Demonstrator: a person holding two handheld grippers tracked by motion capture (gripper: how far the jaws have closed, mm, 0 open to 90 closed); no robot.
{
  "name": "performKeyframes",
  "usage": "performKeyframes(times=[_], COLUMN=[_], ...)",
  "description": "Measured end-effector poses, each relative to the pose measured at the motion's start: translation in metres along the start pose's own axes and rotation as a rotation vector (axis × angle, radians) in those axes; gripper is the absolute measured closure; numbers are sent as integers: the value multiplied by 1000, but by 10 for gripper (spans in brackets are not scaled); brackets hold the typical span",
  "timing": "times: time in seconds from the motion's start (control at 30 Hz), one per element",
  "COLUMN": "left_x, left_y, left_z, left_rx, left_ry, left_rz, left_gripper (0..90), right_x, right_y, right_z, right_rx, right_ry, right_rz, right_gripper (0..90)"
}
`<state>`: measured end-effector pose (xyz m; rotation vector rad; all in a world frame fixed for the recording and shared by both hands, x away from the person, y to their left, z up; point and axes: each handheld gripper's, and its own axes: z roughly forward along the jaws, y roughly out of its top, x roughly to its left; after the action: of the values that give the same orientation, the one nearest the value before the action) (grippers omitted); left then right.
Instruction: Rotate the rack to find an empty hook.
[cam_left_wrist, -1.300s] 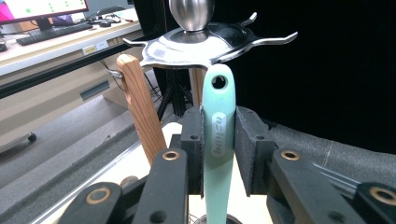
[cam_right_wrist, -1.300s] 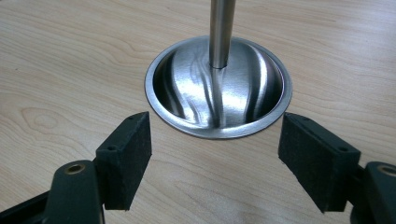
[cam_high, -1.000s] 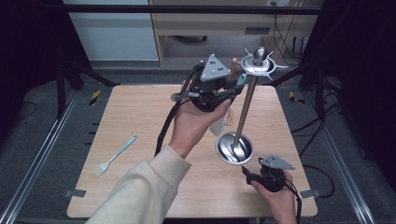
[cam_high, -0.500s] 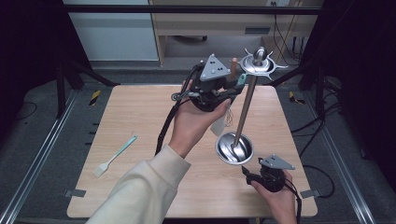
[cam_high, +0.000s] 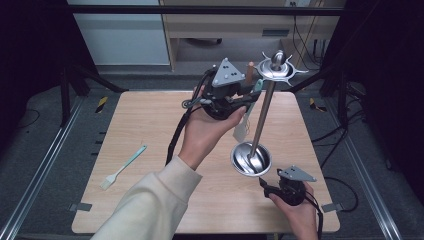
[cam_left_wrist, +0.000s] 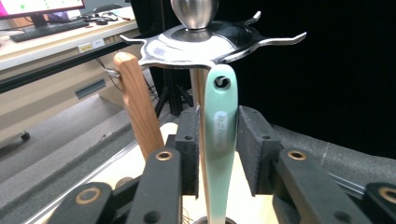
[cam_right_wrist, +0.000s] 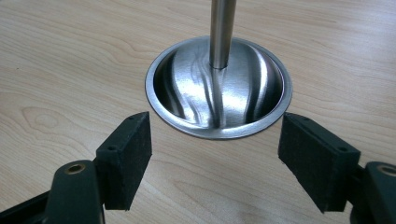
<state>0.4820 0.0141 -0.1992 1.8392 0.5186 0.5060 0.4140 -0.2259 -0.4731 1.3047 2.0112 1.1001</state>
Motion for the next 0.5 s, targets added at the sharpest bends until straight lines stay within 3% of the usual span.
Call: performKeyframes(times=[0.17,0.27,0.5], left_x=[-2,-4,-14], left_y=[-7,-15,-49], left_z=[-11,-18,-39], left_rx=[10,41,68], left_ry=[9,5,12], left_rz=[7,28,64], left_gripper=[604,530,306], right_x=[1,1,1], right_y=[0,0,3], right_z=[0,0,-6], right_rx=[0,0,-29], right_ry=[-2,-4,-20], right_rz=[-4,-3,8], right_gripper=[260,261,268])
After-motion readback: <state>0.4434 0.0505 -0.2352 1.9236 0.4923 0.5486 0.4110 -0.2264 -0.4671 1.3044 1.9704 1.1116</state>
